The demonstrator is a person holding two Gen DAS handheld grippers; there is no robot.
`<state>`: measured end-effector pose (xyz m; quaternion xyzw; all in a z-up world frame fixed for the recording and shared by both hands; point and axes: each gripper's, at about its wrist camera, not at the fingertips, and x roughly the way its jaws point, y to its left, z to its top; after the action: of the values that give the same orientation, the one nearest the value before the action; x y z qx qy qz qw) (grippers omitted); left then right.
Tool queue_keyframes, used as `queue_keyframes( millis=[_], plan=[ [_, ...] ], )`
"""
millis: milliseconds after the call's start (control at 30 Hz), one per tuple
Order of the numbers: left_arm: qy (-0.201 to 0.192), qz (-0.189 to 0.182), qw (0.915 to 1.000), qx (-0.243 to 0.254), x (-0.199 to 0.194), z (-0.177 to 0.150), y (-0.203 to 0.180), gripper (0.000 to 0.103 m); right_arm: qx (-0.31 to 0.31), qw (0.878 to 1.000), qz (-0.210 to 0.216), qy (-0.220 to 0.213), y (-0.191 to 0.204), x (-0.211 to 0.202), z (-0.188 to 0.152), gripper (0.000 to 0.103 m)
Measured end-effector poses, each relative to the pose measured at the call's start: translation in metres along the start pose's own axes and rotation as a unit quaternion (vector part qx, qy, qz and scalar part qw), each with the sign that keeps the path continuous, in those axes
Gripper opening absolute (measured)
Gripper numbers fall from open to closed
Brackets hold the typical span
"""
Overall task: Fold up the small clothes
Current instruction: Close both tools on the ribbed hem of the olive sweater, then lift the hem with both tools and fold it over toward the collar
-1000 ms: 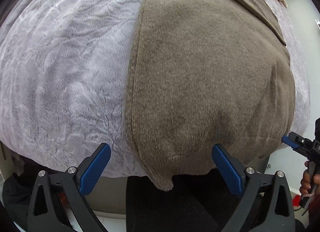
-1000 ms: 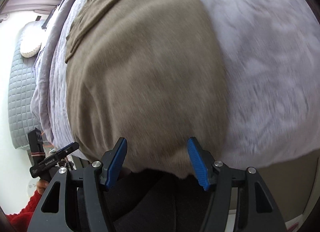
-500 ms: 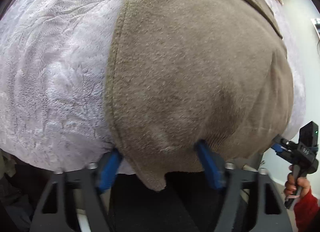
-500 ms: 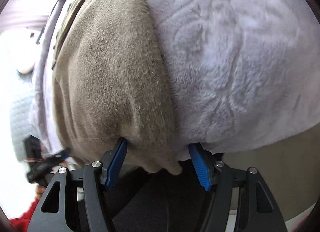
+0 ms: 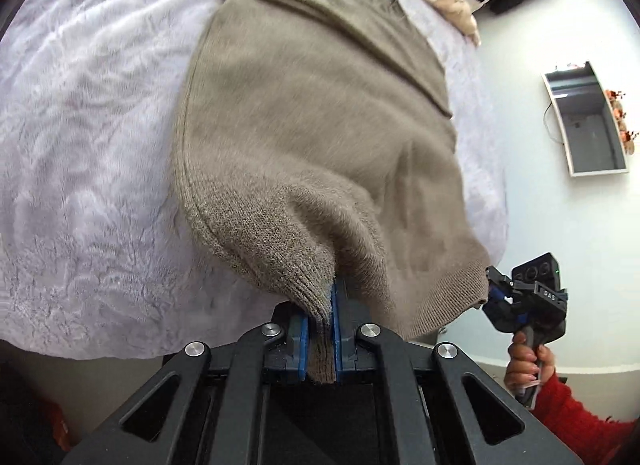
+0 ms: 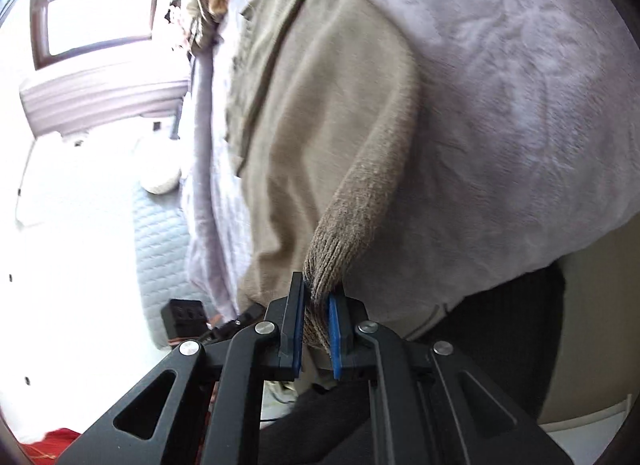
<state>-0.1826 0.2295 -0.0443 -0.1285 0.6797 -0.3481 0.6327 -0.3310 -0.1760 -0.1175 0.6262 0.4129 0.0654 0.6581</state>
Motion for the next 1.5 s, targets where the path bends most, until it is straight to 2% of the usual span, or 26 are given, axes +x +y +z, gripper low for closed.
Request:
queue_keyframes(
  millis=[200, 433, 700, 833, 933, 1033, 1133, 1167, 1233, 1267, 1300, 1333, 1367, 1400, 1433, 1500],
  plan=[
    [-0.042, -0.022, 0.9989, 0.002, -0.032, 0.038, -0.012, 0.010, -0.007, 0.998, 0.061, -0.016, 0.044, 0.001, 0.041, 0.011],
    [-0.087, -0.016, 0.9961, 0.002, -0.060, 0.108, -0.024, 0.010, -0.025, 0.993, 0.109, -0.038, 0.098, 0.003, 0.119, 0.011],
    [-0.146, 0.007, 0.9891, 0.013, -0.063, 0.211, -0.058, 0.010, -0.064, 0.988, 0.132, -0.038, 0.165, 0.031, 0.222, 0.010],
    [-0.153, 0.022, 0.9879, 0.009, -0.043, 0.260, -0.057, 0.010, -0.063, 0.989, 0.131, -0.039, 0.174, 0.053, 0.274, 0.008],
    [-0.137, 0.046, 0.9895, 0.004, -0.012, 0.294, -0.047, 0.010, -0.051, 0.993, 0.099, -0.035, 0.159, 0.071, 0.310, 0.008],
    [-0.110, 0.090, 0.9899, 0.001, 0.026, 0.316, -0.033, 0.010, -0.025, 0.998, 0.057, -0.025, 0.132, 0.088, 0.329, 0.008],
    [-0.095, 0.112, 0.9891, -0.006, 0.050, 0.326, -0.021, 0.010, -0.015, 1.000, 0.019, -0.018, 0.120, 0.100, 0.342, 0.010],
    [-0.094, 0.111, 0.9893, -0.011, 0.053, 0.328, -0.019, 0.010, -0.019, 1.000, -0.007, -0.016, 0.118, 0.102, 0.346, 0.012],
    [-0.093, 0.113, 0.9892, -0.016, 0.056, 0.330, -0.015, 0.010, -0.059, 0.994, -0.092, -0.012, 0.123, 0.106, 0.351, 0.012],
    [-0.091, 0.115, 0.9890, -0.016, 0.056, 0.330, -0.014, 0.010, -0.104, 0.984, -0.143, -0.009, 0.131, 0.110, 0.352, 0.016],
    [-0.090, 0.118, 0.9889, -0.015, 0.057, 0.330, -0.013, 0.010, -0.167, 0.966, -0.198, -0.005, 0.143, 0.115, 0.349, 0.019],
    [-0.089, 0.119, 0.9887, -0.014, 0.056, 0.330, -0.013, 0.010, -0.238, 0.938, -0.252, 0.000, 0.157, 0.123, 0.343, 0.026],
    [-0.088, 0.121, 0.9886, -0.014, 0.056, 0.330, -0.012, 0.010, -0.300, 0.909, -0.291, 0.006, 0.166, 0.128, 0.334, 0.035],
    [-0.088, 0.122, 0.9886, -0.015, 0.056, 0.331, -0.012, 0.010, -0.362, 0.875, -0.322, 0.013, 0.174, 0.131, 0.320, 0.041],
    [-0.088, 0.122, 0.9885, -0.016, 0.056, 0.331, -0.011, 0.010, -0.409, 0.846, -0.341, 0.021, 0.181, 0.137, 0.310, 0.046],
    [-0.087, 0.121, 0.9887, -0.017, 0.054, 0.331, -0.011, 0.010, -0.477, 0.797, -0.369, 0.035, 0.185, 0.142, 0.293, 0.047]
  ],
)
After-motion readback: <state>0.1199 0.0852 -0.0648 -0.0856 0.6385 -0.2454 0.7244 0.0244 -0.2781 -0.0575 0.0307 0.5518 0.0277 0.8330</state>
